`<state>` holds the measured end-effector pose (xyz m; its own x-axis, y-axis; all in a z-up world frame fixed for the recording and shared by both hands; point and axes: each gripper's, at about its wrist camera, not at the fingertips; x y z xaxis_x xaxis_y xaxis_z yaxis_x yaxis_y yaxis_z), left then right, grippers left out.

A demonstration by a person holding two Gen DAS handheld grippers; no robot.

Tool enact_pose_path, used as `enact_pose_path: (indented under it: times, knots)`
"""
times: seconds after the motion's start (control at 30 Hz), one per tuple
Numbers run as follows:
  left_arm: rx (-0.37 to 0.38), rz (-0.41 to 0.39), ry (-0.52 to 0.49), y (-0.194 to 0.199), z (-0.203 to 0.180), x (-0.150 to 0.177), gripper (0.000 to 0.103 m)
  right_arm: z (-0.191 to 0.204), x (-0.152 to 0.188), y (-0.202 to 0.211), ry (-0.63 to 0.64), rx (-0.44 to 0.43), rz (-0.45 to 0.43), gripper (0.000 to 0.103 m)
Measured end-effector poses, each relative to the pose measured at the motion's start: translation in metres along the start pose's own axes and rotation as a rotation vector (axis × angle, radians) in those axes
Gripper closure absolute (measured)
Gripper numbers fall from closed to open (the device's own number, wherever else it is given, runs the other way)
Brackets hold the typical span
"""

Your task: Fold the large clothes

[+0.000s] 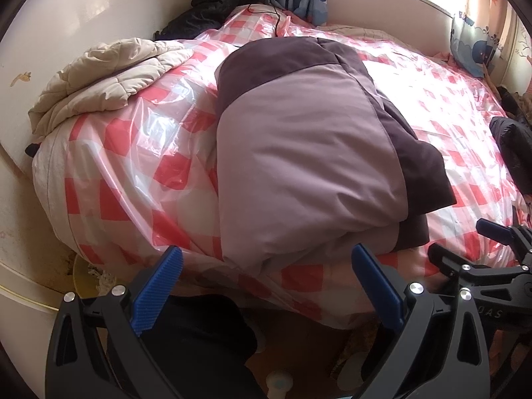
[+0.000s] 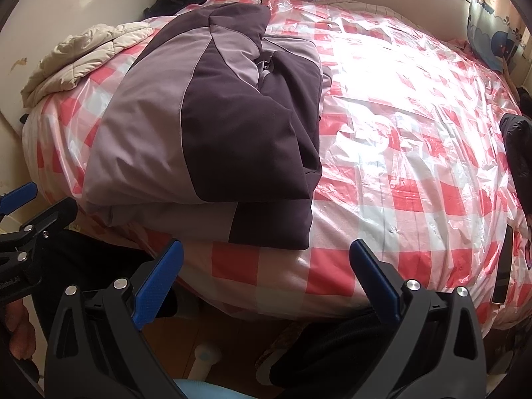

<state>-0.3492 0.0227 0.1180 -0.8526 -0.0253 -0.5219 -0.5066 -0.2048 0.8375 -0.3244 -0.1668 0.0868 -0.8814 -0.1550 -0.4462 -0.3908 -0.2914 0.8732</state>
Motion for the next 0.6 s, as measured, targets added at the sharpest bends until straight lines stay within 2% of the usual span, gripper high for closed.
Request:
enact_pose_path:
  times: [0.07,0.2,0.47,0.6]
  knots:
    - [0.011,-0.037,0.003,0.006,0.0,0.001,0.006,0.0,0.0,0.0,0.001,-0.001,-0.002,0.007]
    - [-0.019,-0.065,0.005,0.011,0.002,0.0,0.006,0.0,0.0,0.001,0.002,-0.002,-0.006,0.007]
    - [0.007,0.006,-0.003,-0.002,-0.001,0.001,0.006,0.002,0.001,0.002,0.005,-0.005,-0.007,0.007]
    - [0.012,0.004,-0.008,-0.002,-0.002,0.003,0.006,0.001,0.001,0.001,0.004,-0.009,-0.003,0.007]
Point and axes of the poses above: each gripper's, at about its wrist camera, not at the fingertips, and y roughly against the way its jaws point, z to its left, x to its underside, and after that the axes turned 8 degrees about -x, right-handed
